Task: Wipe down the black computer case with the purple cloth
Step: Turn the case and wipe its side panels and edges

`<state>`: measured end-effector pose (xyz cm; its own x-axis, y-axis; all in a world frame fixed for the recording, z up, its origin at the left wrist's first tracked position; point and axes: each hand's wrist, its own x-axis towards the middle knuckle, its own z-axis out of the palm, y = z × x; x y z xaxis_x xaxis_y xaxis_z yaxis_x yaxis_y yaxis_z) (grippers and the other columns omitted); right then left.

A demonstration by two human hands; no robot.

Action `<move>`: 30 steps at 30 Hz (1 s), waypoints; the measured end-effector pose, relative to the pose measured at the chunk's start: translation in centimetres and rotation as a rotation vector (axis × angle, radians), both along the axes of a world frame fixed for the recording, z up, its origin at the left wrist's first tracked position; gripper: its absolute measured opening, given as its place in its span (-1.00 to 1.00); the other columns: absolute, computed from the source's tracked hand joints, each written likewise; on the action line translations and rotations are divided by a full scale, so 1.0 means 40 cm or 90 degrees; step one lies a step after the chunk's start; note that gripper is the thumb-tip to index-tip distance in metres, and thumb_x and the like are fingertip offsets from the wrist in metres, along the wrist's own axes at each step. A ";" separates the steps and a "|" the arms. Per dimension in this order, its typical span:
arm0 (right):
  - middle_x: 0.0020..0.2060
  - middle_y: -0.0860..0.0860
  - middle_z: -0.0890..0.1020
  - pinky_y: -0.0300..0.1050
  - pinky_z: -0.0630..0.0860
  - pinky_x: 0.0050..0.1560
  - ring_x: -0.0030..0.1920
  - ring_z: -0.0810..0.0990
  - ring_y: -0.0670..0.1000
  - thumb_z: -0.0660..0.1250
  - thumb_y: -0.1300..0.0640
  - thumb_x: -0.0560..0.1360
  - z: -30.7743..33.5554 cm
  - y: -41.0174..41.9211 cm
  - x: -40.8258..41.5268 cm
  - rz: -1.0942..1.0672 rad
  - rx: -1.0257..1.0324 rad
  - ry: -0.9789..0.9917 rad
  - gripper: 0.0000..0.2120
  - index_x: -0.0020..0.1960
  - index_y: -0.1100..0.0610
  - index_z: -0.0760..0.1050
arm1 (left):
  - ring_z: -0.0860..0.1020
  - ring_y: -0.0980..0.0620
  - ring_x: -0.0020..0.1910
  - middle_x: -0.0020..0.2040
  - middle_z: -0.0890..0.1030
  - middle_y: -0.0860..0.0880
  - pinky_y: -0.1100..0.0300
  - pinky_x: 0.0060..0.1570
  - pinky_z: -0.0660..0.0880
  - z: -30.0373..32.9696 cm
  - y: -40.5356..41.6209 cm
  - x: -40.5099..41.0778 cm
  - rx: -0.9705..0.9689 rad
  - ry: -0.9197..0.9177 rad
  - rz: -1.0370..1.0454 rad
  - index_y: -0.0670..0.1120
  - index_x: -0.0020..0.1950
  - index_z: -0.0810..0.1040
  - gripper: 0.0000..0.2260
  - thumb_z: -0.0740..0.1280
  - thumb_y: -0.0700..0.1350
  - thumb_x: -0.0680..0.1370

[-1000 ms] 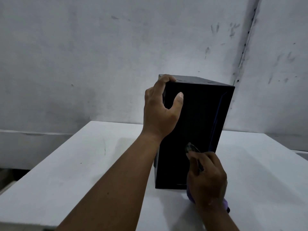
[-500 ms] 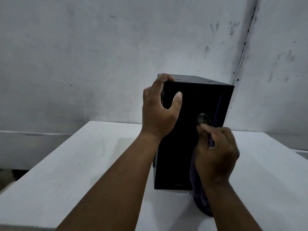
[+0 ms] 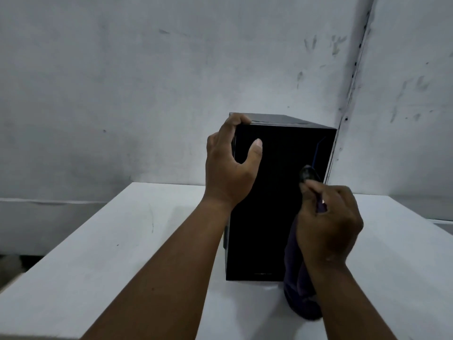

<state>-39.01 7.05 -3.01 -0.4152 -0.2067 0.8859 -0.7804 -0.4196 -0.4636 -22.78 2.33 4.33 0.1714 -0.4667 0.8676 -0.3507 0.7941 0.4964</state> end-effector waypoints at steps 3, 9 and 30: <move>-0.18 0.10 0.61 -0.60 0.30 -0.03 -0.18 0.42 -0.15 0.50 0.28 0.53 -0.027 0.009 0.007 0.016 0.018 0.027 -0.94 -0.01 0.26 0.71 | 0.49 0.00 0.30 0.26 0.55 0.25 0.08 0.24 0.52 -0.002 -0.002 -0.001 -0.001 -0.001 -0.002 0.12 0.30 0.46 -0.70 0.33 0.02 0.56; -0.18 0.03 0.59 -0.25 0.44 -0.30 -0.26 0.51 -0.01 0.49 0.24 0.53 -0.085 0.028 -0.014 0.031 0.084 0.085 -0.94 -0.01 0.18 0.71 | 0.49 0.02 0.30 0.26 0.54 0.27 0.11 0.24 0.51 0.001 0.003 -0.002 0.009 0.002 -0.003 0.13 0.30 0.46 -0.70 0.34 0.01 0.57; -0.16 0.00 0.61 -0.06 0.59 -0.33 -0.25 0.58 0.01 0.49 0.14 0.57 0.116 -0.001 0.018 0.046 -0.002 0.089 -0.95 0.00 0.07 0.73 | 0.51 -0.11 0.29 0.19 0.59 0.11 -0.22 0.31 0.44 0.009 0.013 0.006 0.018 0.041 -0.081 0.02 0.28 0.53 -0.70 0.06 0.02 0.69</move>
<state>-38.28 6.99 1.64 -0.2715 -0.2291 0.9348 -0.8047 -0.4788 -0.3510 -22.54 2.84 4.68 0.1649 -0.5126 0.8426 -0.2149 0.8151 0.5380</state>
